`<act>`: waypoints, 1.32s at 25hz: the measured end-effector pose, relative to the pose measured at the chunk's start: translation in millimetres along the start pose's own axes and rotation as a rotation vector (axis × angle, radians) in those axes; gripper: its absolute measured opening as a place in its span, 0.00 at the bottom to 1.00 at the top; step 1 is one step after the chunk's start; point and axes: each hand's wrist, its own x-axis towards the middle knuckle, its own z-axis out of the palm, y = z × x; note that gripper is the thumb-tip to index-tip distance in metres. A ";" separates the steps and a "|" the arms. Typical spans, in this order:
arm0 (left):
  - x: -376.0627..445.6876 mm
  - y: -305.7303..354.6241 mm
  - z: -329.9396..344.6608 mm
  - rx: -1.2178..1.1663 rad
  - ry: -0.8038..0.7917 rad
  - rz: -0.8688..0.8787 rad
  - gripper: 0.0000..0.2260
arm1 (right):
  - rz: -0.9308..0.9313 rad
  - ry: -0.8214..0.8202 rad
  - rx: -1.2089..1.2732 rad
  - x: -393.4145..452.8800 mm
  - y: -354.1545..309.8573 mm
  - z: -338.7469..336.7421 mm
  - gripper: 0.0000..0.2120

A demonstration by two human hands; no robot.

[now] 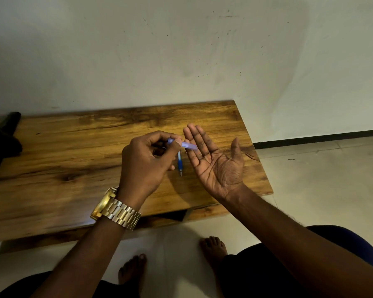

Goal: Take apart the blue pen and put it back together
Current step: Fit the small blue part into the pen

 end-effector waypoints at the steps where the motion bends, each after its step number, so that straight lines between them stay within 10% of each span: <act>1: 0.9 -3.6 -4.1 -0.035 0.001 -0.006 0.05 | -0.006 0.019 -0.001 -0.5 -2.0 2.4 0.50; 8: 10.0 -61.4 -46.5 0.138 0.148 -0.290 0.04 | -0.105 0.078 -0.029 6.1 -31.8 17.6 0.49; 23: 10.0 -79.8 -48.2 0.637 0.019 -0.224 0.20 | -0.028 0.070 -0.063 4.0 -17.5 33.1 0.50; 33: -8.9 -15.5 -1.1 0.551 -0.032 0.577 0.09 | 0.116 0.105 -0.221 -5.5 6.7 34.5 0.51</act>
